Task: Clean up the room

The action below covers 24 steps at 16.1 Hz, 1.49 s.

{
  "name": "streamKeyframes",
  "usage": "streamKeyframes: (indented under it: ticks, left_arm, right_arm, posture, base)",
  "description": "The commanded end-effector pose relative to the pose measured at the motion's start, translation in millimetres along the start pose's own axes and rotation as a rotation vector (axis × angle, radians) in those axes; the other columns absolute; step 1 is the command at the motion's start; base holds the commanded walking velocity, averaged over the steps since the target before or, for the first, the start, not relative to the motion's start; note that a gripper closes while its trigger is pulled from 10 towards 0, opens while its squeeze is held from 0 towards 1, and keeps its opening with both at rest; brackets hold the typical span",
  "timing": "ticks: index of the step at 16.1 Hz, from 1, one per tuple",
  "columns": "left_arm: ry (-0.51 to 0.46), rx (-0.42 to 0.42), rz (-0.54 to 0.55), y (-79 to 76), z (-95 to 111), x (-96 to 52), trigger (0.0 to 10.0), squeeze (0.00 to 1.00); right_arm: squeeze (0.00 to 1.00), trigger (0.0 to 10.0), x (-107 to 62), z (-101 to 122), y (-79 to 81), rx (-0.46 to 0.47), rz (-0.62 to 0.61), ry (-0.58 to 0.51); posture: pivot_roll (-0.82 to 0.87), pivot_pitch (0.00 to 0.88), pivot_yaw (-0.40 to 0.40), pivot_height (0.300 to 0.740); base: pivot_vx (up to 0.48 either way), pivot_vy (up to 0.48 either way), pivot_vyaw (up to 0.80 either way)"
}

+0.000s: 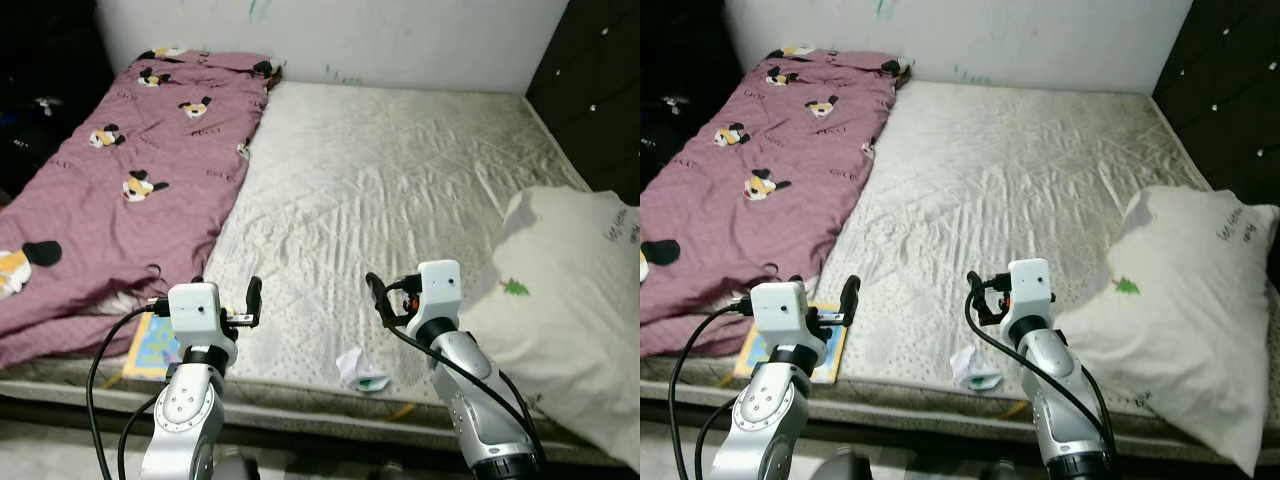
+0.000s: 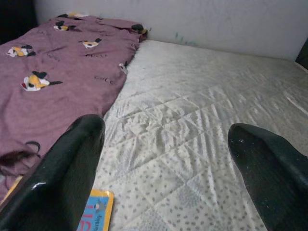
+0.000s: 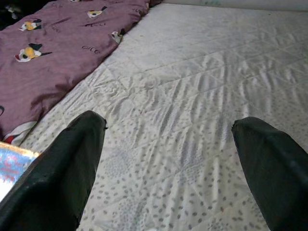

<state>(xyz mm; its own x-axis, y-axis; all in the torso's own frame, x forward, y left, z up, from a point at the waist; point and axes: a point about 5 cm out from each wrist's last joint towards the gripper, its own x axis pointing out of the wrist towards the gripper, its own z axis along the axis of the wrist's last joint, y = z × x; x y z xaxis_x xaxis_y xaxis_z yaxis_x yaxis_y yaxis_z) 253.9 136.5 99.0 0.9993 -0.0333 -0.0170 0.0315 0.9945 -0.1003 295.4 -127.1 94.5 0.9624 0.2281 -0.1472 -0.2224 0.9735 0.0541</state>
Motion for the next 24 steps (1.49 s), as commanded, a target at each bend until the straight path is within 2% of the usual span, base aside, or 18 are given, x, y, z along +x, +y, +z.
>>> streamKeyframes:
  ticks: [1,7,12,16,18,21,24]
  left_arm:
    - [0.009,0.005,0.022,2.8,-1.1,-1.3,10.0,0.0]
    - [0.001,-0.001,0.023,1.5,-0.5,1.1,10.0,0.0]
    - [0.004,-0.005,0.026,0.3,-1.4,2.0,10.0,0.0]
    - [0.002,-0.022,0.005,-1.7,-2.0,1.1,10.0,0.0]
    - [-0.005,-0.031,-0.013,-3.4,-0.4,1.1,10.0,0.0]
    - [-0.011,-0.046,-0.045,-5.6,0.6,0.2,10.0,0.0]
    - [-0.015,-0.054,-0.063,-7.7,1.3,-1.0,10.0,0.0]
  right_arm:
    - [0.0,10.0,-1.4,1.3,1.0,-0.001,0.008,-0.009]
    - [0.0,10.0,5.7,12.3,1.7,-0.002,0.027,-0.046]
    - [0.0,10.0,5.2,12.0,7.1,-0.01,0.062,-0.049]
    - [0.0,10.0,6.1,11.3,7.2,-0.007,0.066,-0.047]
    - [0.0,10.0,6.3,12.2,10.0,-0.034,0.088,-0.054]
    - [0.0,10.0,6.3,11.8,12.4,-0.031,0.101,-0.054]
    - [0.0,10.0,7.0,8.0,9.7,-0.028,0.087,-0.037]
  posture:
    - [0.06,0.095,-0.032,0.615]
    - [0.06,0.094,-0.033,0.615]
    - [0.05,0.1,-0.037,0.565]
    - [0.05,0.094,-0.035,0.565]
    - [0.06,0.092,-0.036,0.565]
    - [0.06,0.086,-0.035,0.565]
    - [0.06,0.083,-0.035,0.565]
  base:
    - [0.0,0.0,0.0]
    - [0.0,0.0,0.0]
    - [0.0,0.0,0.0]
    - [0.0,0.0,0.0]
    - [0.0,0.0,0.0]
    - [0.0,0.0,0.8]
    - [0.0,0.0,0.15]
